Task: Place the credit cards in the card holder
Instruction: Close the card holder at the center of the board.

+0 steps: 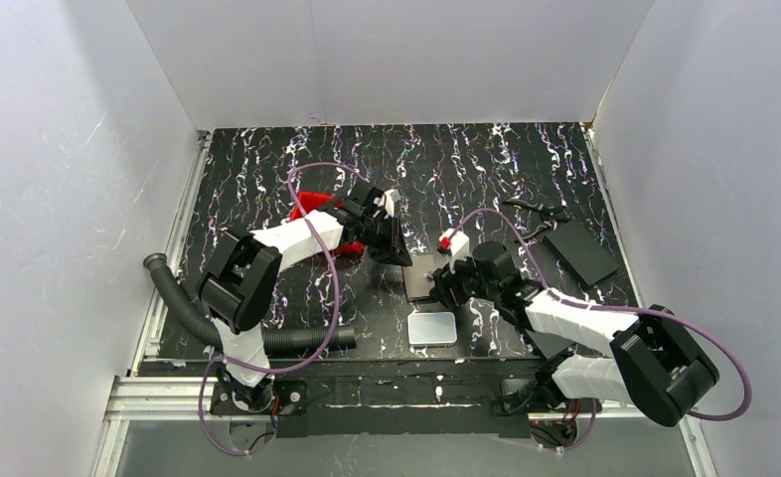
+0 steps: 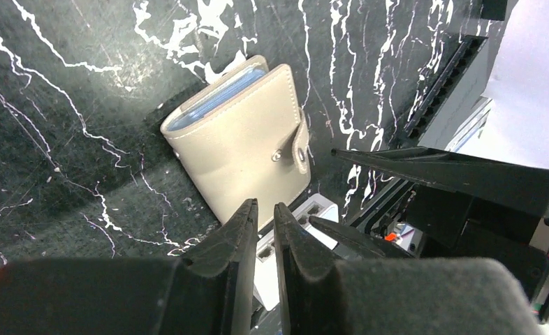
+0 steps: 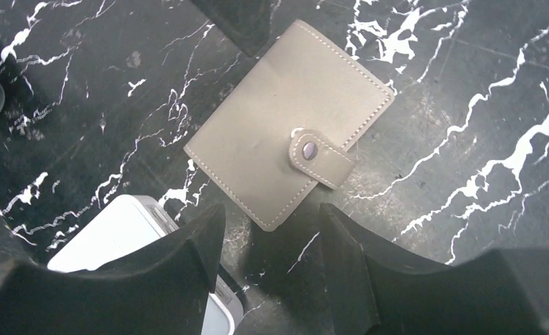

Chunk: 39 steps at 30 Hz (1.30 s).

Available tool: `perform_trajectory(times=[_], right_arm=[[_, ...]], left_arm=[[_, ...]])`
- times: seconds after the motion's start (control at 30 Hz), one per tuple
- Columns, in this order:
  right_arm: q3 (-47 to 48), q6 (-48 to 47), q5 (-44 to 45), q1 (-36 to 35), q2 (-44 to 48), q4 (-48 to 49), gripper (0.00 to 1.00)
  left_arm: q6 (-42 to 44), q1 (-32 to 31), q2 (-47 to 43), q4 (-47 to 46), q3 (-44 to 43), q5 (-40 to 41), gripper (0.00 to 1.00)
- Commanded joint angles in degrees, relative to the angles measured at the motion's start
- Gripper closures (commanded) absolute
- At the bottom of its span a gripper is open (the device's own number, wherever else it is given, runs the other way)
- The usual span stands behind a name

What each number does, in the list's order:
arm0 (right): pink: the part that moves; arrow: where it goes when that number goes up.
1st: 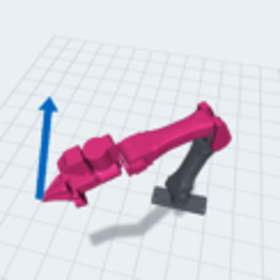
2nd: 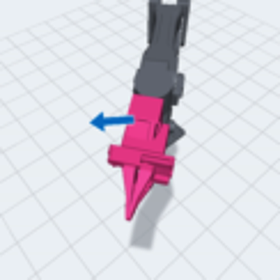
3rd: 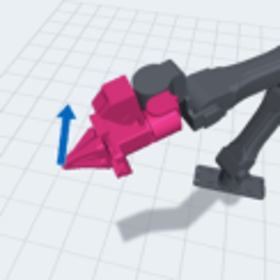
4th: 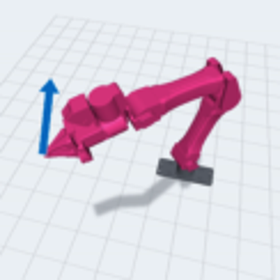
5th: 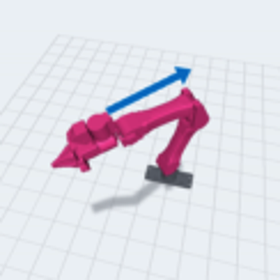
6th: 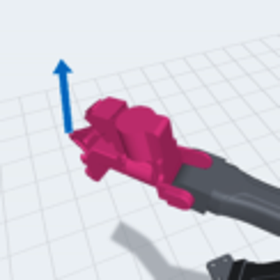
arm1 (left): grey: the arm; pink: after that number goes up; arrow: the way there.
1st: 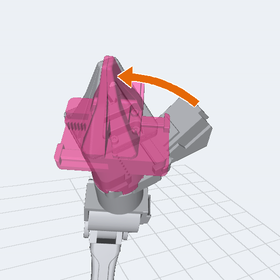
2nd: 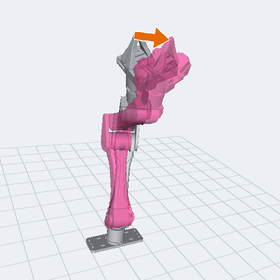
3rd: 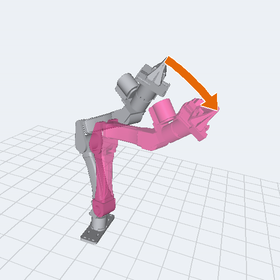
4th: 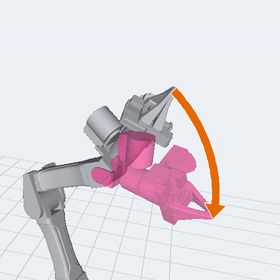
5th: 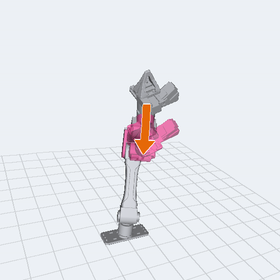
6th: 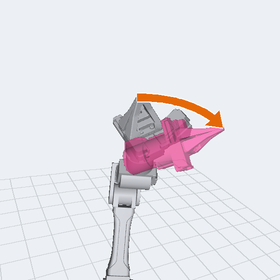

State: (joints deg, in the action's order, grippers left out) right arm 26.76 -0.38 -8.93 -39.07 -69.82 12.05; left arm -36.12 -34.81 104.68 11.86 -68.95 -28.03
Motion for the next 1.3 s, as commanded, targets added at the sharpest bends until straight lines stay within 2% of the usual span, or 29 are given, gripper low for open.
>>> perform_trajectory(times=[0.0,0.03,0.1,0.2,0.37,0.4,0.47,0.53,0.6,0.7,0.87,1.07,1.27], right_arm=[[-6.6,-6.1,-5.3,0.0,2.9,21.8,0.41],[-8.4,-7.0,-4.8,0.0,3.0,27.3,0.42],[-10.3,-9.2,-4.0,0.0,2.5,30.8,0.45],[-9.9,-11.1,-3.3,0.0,0.9,31.3,0.50],[-7.8,-10.9,-1.2,0.0,-1.1,31.0,0.51],[-6.7,-10.1,-1.5,0.0,-1.6,29.6,0.52],[-4.7,-6.0,0.1,-0.1,-1.9,26.8,0.43],[-3.2,-0.6,1.7,0.0,-1.3,23.3,0.41],[0.9,3.9,3.8,-0.4,0.2,15.3,0.42],[5.8,11.0,12.6,-0.7,3.3,3.1,0.39],[15.5,20.3,20.4,-0.8,0.8,-14.9,0.49],[22.3,24.0,18.6,-0.8,-5.5,-22.7,0.51],[25.8,23.6,17.5,-1.5,-10.5,-27.2,0.54]], left_arm=[[-0.9,-0.7,0.1,-2.6,2.5,-0.4,0.87],[-1.3,-0.9,0.4,-3.3,3.0,-0.6,0.87],[-1.7,-1.1,1.2,-4.6,3.3,-1.2,0.87],[-1.7,-1.5,2.6,-5.2,3.5,-1.2,0.87],[-2.6,-1.5,3.6,-7.1,4.8,-0.5,0.87],[-2.4,-1.5,4.0,-6.9,4.8,-0.4,0.87],[-2.5,-1.5,4.5,-6.7,4.8,-0.3,0.87],[-2.8,-1.5,4.7,-7.0,5.1,-0.2,0.87],[-2.9,-1.5,4.7,-7.0,5.2,-0.3,0.86],[-2.8,-1.5,4.6,-6.8,5.3,-0.1,0.86],[-3.0,-1.5,4.8,-6.7,4.7,-0.6,0.86],[-2.9,-1.6,4.8,-6.3,4.4,-0.9,0.86],[-2.8,-1.5,4.8,-6.0,4.0,-1.1,0.86]])
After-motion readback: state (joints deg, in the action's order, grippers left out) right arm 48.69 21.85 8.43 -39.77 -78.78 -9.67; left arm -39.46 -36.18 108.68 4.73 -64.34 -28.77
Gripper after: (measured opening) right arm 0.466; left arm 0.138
